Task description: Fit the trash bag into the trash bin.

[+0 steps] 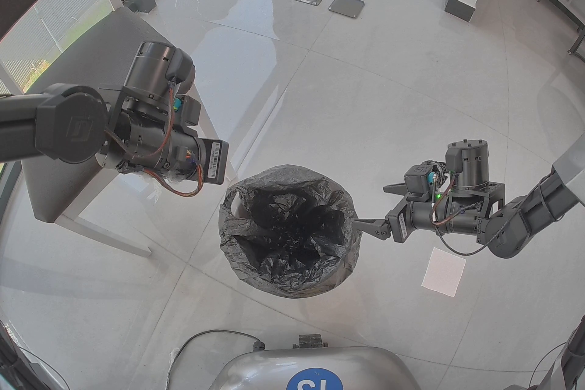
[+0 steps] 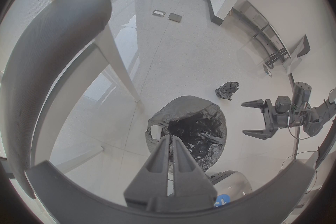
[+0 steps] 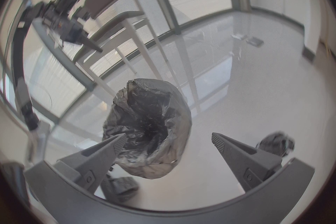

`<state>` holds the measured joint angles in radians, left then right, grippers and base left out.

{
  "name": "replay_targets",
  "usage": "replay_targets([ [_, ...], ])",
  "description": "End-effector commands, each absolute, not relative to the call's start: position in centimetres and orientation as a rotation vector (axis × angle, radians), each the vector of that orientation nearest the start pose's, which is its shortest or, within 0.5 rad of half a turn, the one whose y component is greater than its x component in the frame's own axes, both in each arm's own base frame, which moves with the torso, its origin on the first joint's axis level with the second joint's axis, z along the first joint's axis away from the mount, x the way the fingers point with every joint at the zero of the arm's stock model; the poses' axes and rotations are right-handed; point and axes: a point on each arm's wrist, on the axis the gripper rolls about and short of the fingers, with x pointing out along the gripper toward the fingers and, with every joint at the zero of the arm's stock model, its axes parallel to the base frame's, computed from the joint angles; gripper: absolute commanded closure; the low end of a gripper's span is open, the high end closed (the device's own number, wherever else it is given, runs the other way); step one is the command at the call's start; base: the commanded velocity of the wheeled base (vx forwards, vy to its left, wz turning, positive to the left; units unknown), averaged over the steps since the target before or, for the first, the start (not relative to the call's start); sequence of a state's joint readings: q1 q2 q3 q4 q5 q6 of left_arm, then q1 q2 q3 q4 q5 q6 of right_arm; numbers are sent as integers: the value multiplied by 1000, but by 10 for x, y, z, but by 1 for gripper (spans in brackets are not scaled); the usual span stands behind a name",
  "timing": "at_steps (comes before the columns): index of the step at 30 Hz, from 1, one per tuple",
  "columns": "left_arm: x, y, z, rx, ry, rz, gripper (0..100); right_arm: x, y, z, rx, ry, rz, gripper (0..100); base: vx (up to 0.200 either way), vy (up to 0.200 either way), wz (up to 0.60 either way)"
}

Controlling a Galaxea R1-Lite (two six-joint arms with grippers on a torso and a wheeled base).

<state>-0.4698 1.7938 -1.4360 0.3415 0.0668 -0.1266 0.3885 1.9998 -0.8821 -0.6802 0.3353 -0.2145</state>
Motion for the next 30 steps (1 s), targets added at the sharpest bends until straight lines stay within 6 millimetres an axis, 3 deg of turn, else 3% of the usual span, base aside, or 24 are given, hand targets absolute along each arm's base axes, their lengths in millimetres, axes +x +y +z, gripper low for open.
replay_targets([
  [1, 283, -160, 254, 60, 621, -401, 100, 365, 151, 102, -436, 241, 782, 0, 0, 0, 0],
  [12, 260, -161, 262, 79, 567, -455, 100, 412, 179, 128, -565, 80, 794, 0, 0, 0, 0],
  [24, 254, -153, 259, 109, 544, -459, 100, 414, 204, 135, -564, 90, 843, 0, 0, 0, 0],
  [30, 254, -153, 262, 98, 525, -461, 100, 419, 216, 122, -567, 136, 874, 0, 0, 0, 0],
])
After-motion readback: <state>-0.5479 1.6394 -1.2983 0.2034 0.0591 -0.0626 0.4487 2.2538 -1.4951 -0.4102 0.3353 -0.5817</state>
